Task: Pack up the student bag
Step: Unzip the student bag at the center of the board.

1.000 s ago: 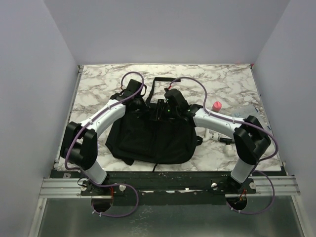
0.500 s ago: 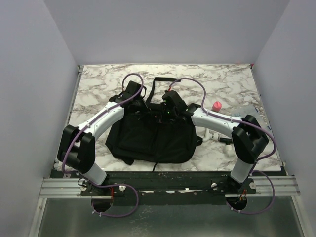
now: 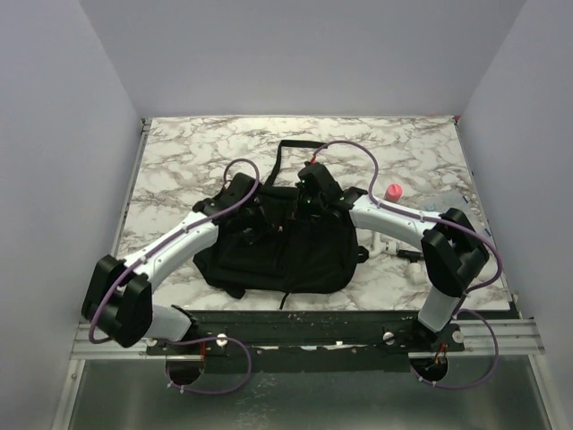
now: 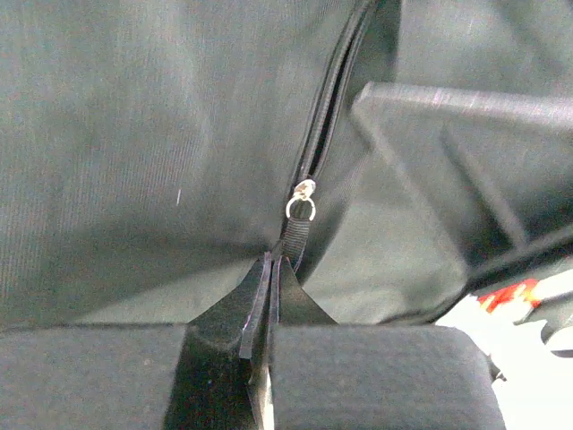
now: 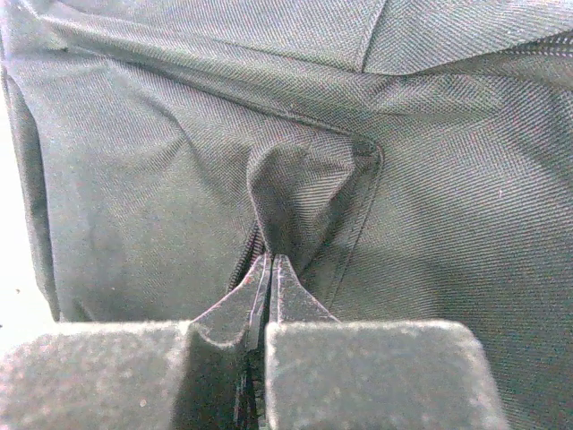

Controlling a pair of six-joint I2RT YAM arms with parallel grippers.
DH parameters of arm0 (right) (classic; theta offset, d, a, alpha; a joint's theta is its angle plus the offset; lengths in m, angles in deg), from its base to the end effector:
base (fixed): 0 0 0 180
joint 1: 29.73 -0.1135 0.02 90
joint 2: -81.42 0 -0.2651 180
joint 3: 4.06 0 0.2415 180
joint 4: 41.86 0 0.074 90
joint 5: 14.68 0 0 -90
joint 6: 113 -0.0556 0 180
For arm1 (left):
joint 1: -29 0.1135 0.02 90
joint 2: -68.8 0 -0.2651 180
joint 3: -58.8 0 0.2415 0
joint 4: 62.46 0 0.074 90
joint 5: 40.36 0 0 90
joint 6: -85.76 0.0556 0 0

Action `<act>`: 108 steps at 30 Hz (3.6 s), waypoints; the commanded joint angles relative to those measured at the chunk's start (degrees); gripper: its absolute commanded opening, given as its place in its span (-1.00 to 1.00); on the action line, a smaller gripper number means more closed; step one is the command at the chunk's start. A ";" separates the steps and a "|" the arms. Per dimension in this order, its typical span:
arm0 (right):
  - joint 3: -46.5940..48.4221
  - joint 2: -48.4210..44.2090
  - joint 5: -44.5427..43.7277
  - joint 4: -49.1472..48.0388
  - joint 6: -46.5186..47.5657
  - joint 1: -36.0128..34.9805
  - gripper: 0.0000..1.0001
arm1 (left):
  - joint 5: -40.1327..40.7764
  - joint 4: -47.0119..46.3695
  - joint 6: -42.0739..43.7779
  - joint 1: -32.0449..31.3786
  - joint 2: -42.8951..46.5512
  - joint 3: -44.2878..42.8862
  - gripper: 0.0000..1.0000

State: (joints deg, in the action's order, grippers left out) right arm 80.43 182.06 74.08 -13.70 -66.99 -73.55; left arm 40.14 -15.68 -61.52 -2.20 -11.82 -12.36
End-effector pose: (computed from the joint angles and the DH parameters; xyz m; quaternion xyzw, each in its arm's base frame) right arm 0.2849 0.2717 0.2163 0.0056 0.9215 0.2620 0.2866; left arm 0.2404 -0.1563 0.2283 -0.1917 0.9345 -0.2587 0.1520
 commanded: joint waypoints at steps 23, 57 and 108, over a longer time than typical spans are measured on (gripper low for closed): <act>1.57 -1.68 0.88 -0.72 7.57 1.74 -0.92 | -11.07 -4.04 0.44 -6.77 20.33 24.53 -1.00; -17.87 -14.03 4.66 -5.41 3.44 -3.30 -0.99 | 7.16 3.94 16.13 -8.17 12.20 2.32 0.31; -22.09 -16.04 8.32 -8.97 0.46 -2.67 -0.99 | 20.10 9.70 20.86 -17.27 -12.52 -10.85 0.73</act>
State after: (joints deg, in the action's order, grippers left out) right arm 59.58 166.83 80.31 -23.60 -66.09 -76.10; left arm 65.27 -2.37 -38.41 -18.90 -26.10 -25.80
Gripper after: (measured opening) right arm 0.006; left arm 0.860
